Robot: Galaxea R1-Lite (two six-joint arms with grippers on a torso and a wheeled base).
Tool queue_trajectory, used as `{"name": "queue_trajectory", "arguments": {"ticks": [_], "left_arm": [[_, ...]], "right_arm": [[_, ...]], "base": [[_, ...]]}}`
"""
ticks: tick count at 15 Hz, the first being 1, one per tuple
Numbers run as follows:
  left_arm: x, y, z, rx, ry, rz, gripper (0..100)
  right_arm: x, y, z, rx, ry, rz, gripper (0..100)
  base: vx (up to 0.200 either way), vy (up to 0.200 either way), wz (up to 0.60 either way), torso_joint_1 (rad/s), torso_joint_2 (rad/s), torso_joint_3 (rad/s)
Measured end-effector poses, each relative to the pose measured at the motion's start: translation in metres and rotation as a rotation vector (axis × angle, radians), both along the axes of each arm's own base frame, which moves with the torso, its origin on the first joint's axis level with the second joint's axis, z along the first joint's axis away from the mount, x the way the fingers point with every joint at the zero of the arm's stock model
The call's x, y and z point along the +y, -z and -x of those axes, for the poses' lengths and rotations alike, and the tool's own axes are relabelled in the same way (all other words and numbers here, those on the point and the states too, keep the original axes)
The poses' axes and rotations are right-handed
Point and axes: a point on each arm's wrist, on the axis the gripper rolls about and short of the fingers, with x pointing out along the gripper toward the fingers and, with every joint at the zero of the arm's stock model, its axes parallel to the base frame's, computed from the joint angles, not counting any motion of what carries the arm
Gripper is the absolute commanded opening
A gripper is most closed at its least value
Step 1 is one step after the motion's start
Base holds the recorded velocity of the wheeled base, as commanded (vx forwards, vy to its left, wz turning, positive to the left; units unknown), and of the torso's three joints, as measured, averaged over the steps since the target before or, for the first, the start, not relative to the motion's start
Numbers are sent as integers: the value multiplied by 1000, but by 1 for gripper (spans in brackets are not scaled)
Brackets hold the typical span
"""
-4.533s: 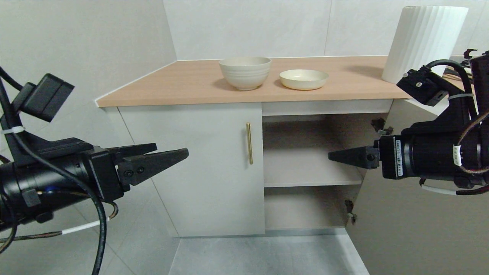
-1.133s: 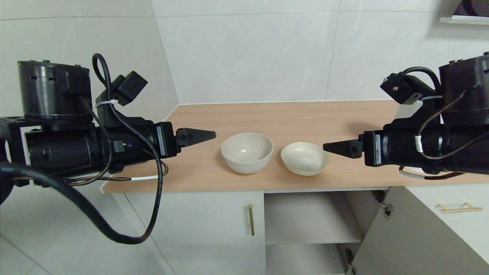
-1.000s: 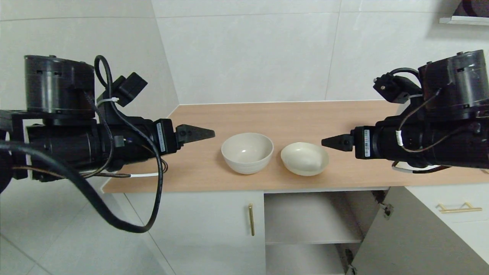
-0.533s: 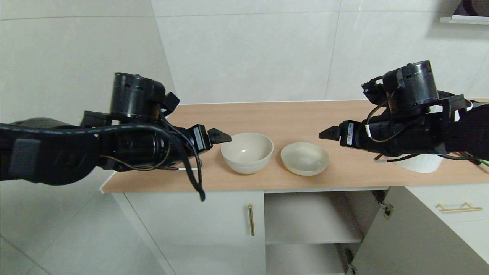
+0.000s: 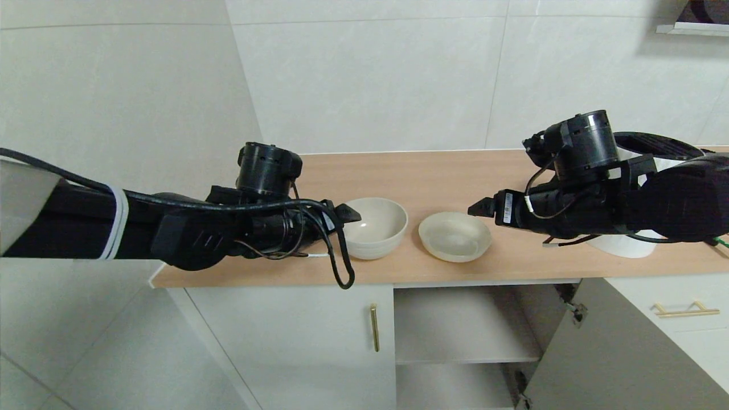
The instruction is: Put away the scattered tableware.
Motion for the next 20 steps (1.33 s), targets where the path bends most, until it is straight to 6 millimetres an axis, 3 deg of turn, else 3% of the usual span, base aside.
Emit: {"name": "queue_trajectory", "arguments": {"ticks": [4,5,15,20], "left_arm": [[-2,13,-11,21,-24,-20,100],[-2,14,-12,23,-25,-22,0],[-1,6,-8,7,-23,-11,0],[0,3,-6,0,-22,-9,0]], "right_arm": [[0,1,0,2,0,1,100],[0,1,0,2,0,1,100],[0,0,-1,2,1,3,100],[4,15,-11,5,60,96,100]], "base": [[0,0,0,0,0,0],[0,0,0,0,0,0],[0,0,0,0,0,0],[0,0,0,0,0,0]]}}
